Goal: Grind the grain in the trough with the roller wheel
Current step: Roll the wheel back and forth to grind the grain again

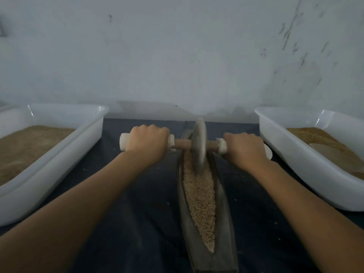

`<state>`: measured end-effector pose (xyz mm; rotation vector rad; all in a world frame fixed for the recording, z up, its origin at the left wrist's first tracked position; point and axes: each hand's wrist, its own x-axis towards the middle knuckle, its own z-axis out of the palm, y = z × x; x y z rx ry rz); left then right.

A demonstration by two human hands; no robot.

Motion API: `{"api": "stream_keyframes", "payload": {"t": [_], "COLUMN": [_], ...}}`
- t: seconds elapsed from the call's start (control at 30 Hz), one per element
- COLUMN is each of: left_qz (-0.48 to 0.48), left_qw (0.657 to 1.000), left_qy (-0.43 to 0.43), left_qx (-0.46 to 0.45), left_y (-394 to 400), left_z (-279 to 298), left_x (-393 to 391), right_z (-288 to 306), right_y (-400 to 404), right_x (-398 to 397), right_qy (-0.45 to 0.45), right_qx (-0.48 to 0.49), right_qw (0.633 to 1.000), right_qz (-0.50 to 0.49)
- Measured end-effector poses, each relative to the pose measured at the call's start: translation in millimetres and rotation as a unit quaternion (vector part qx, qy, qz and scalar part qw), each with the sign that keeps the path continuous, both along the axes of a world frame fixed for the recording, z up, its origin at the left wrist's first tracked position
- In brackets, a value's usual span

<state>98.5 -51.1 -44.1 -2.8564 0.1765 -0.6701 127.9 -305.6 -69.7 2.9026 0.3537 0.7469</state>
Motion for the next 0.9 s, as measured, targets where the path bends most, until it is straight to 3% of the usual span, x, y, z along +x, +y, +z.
{"api": "stream_keyframes", "payload": {"t": [0.2,0.33,0.43,0.57,0.73,0.9], "left_qz": [-0.028,-0.172,-0.094,-0.031,0.008,0.002], "left_qw": [0.999,0.983,0.995,0.999,1.000,1.000], "left_qy": [0.001,-0.050,0.022,0.015,-0.020,-0.005], "left_qx": [0.026,0.024,0.040,0.025,-0.021,-0.019], "left_y": [0.9,10.3,15.1,9.4,3.3,0.0], "left_z": [-4.3,-4.4,-5.1,-18.4,-15.7,-11.3], "left_x": [-59.2,-131.1,-133.3,-78.8,-6.0,-12.6], "right_z": [-3.5,8.9,14.4,5.4,3.6,4.9], "right_y": [-10.7,-19.8,-20.8,-10.8,3.2,6.1], "right_x": [-65.5,-136.2,-146.9,-98.7,-12.0,-21.0], "right_qy": [-0.006,0.004,0.004,-0.020,-0.026,-0.025], "right_qx": [-0.028,-0.051,-0.051,-0.091,-0.036,-0.037], "right_qw": [0.999,0.993,0.991,0.994,0.999,0.999], "right_qz": [0.021,0.106,0.120,0.048,0.007,0.003]}}
